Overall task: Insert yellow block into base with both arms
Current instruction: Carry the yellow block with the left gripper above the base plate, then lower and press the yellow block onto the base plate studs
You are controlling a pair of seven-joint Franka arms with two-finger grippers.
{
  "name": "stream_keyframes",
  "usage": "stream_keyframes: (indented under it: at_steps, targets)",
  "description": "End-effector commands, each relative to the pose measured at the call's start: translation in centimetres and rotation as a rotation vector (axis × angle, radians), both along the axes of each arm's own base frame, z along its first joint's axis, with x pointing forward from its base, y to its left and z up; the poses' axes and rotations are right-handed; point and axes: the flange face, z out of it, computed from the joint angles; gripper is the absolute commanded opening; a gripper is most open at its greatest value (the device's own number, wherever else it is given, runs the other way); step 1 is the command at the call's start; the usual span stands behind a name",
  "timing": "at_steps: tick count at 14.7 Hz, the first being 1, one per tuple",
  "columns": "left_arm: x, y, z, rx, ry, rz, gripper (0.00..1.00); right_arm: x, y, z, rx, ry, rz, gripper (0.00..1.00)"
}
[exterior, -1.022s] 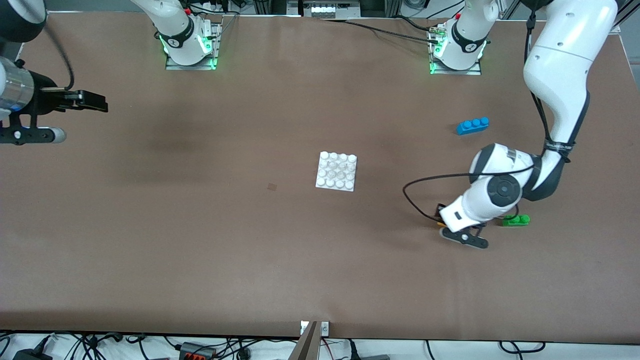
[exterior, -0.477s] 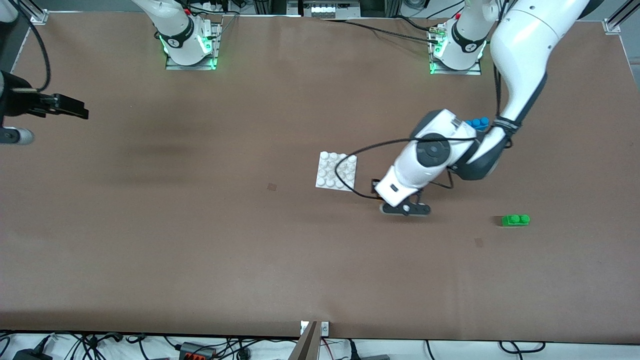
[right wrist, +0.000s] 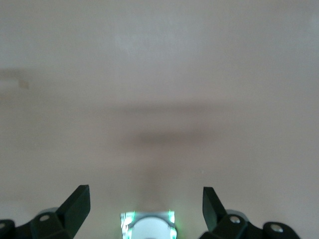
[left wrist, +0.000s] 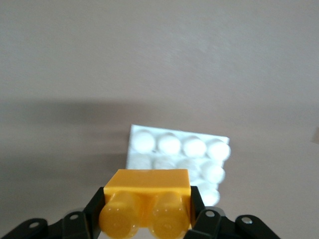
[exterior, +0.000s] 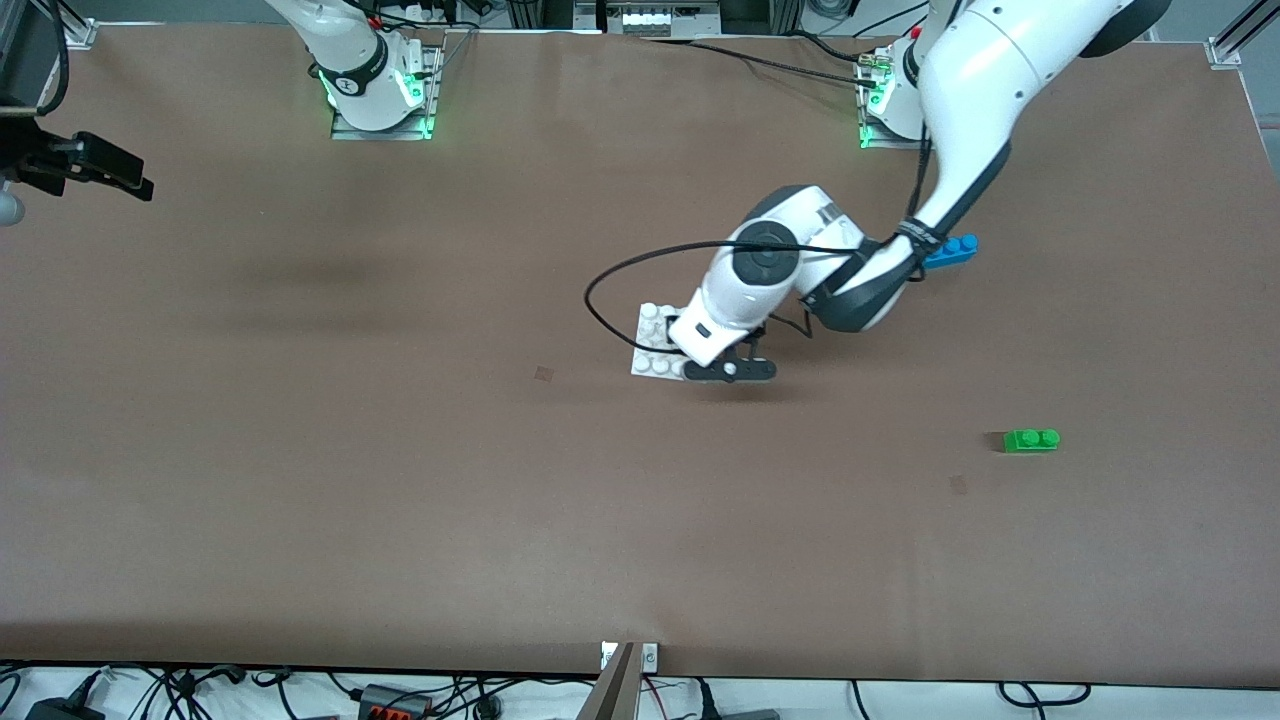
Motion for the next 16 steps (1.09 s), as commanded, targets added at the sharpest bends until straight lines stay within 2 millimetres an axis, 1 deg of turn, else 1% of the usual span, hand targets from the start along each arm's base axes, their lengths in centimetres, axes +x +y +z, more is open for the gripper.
stream_keyframes:
  at_steps: [1,2,3,4,5,6,7,9,11,13,15,16]
  targets:
    - [-0.9,-1.7,-0.2,-0.007,-0.019,0.008,0.45,1.1,-1.8,-1.4,-0.013,-0.034,-0.010,1.00]
    - [-1.5,-2.2,-0.4,-0.003,-0.021,-0.006,0.46,1.0,-2.6,-1.6,-0.012,-0.029,-0.024,1.00]
    - [-2.0,-2.7,-0.6,0.016,-0.044,-0.036,0.46,1.1,-2.6,-1.7,-0.011,-0.031,-0.024,1.00]
    - [-2.2,-2.7,-1.3,0.041,-0.066,-0.040,0.45,1.3,-1.8,-1.7,-0.012,-0.037,-0.010,1.00]
    - [-2.9,-3.4,-2.1,0.065,-0.082,-0.034,0.45,1.4,-1.3,-1.6,-0.013,-0.047,0.000,1.00]
    - [-3.3,-3.8,-2.7,0.081,-0.095,-0.031,0.45,1.4,-1.2,-1.6,-0.011,-0.048,0.002,1.00]
    - [-3.3,-3.7,-3.2,0.090,-0.098,-0.027,0.45,1.3,-1.1,-1.5,-0.011,-0.042,0.003,1.00]
    - [-3.6,-3.7,-3.4,0.093,-0.096,-0.030,0.45,1.3,-0.7,-1.6,-0.011,-0.039,0.009,1.00]
    - [-4.2,-3.8,-3.9,0.100,-0.090,-0.042,0.45,1.3,-0.3,-1.6,-0.011,-0.039,0.016,1.00]
    - [-4.6,-3.7,-4.4,0.120,-0.107,-0.060,0.45,1.4,0.6,-1.5,-0.010,-0.045,0.033,1.00]
    - [-5.0,-3.8,-5.4,0.139,-0.123,-0.056,0.45,1.4,0.7,-1.6,-0.011,-0.046,0.034,1.00]
    - [-4.9,-3.9,-5.5,0.129,-0.129,-0.050,0.45,1.4,0.3,-1.5,-0.011,-0.046,0.028,1.00]
